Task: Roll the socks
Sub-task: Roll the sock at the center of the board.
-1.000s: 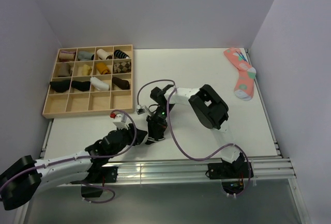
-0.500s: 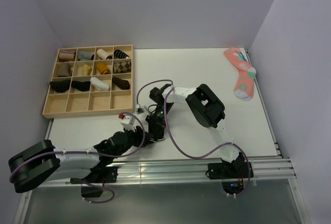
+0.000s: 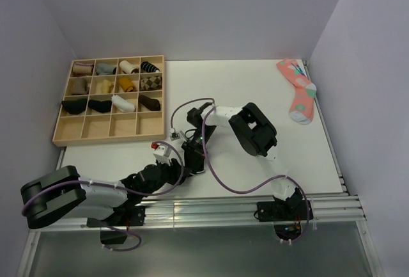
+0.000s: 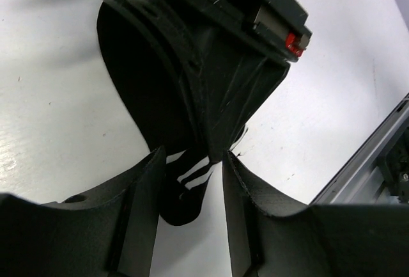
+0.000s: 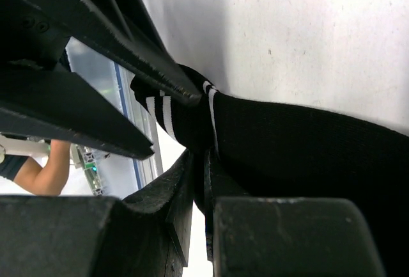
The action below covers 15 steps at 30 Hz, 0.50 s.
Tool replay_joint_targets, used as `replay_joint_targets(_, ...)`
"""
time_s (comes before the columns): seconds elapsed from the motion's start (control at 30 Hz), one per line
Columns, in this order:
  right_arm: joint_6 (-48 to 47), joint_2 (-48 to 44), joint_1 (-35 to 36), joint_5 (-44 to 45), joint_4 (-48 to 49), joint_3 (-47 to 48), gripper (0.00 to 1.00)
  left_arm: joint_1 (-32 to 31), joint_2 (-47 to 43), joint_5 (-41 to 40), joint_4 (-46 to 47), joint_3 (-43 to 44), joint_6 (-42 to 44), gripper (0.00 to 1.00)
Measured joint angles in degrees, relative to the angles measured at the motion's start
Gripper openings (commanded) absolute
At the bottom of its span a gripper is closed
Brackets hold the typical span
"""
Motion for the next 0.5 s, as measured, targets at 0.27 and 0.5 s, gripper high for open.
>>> replay_joint_targets(0.27, -0.4, 0.5, -0.5, 0.0, -1.1, 0.4, 0.11, -0.4, 2.4, -0.9, 1.2, 0.0, -0.2, 0.44)
replay_joint_targets(0.5, -0.4, 0.6, -0.5, 0.0, -1.2, 0.6, 0.11, -0.6, 4.6, -1.0, 1.3, 0.0, -0.4, 0.4)
